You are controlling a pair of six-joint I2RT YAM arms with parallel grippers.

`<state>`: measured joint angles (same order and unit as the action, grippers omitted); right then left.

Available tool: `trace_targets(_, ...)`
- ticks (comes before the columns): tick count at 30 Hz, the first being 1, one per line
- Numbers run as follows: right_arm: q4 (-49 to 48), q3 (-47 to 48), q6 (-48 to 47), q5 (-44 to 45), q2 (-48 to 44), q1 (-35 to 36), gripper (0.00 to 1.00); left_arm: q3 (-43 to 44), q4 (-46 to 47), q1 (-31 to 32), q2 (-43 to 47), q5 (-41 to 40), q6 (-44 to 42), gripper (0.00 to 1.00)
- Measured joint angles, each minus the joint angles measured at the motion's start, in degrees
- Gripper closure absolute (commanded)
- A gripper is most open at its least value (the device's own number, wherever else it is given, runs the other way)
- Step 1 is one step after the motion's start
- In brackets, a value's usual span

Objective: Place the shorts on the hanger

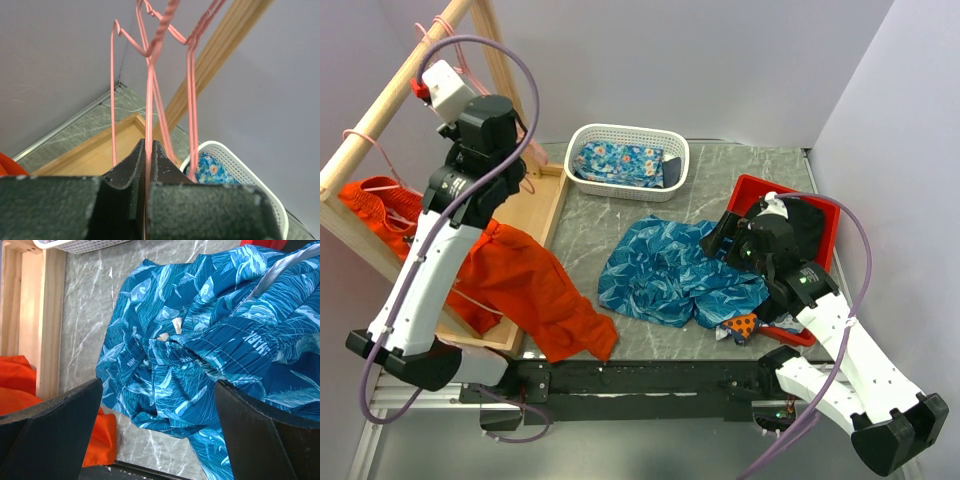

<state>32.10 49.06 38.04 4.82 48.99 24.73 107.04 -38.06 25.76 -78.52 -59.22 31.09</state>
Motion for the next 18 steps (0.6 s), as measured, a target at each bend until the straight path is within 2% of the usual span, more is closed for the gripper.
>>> trace_targets(18, -0.3, -0.7, 0.0, -1.2, -0.1, 0.0, 0.0, -3.3, 0.6, 19.3, 2.7, -15.2, 1.2, 0.99)
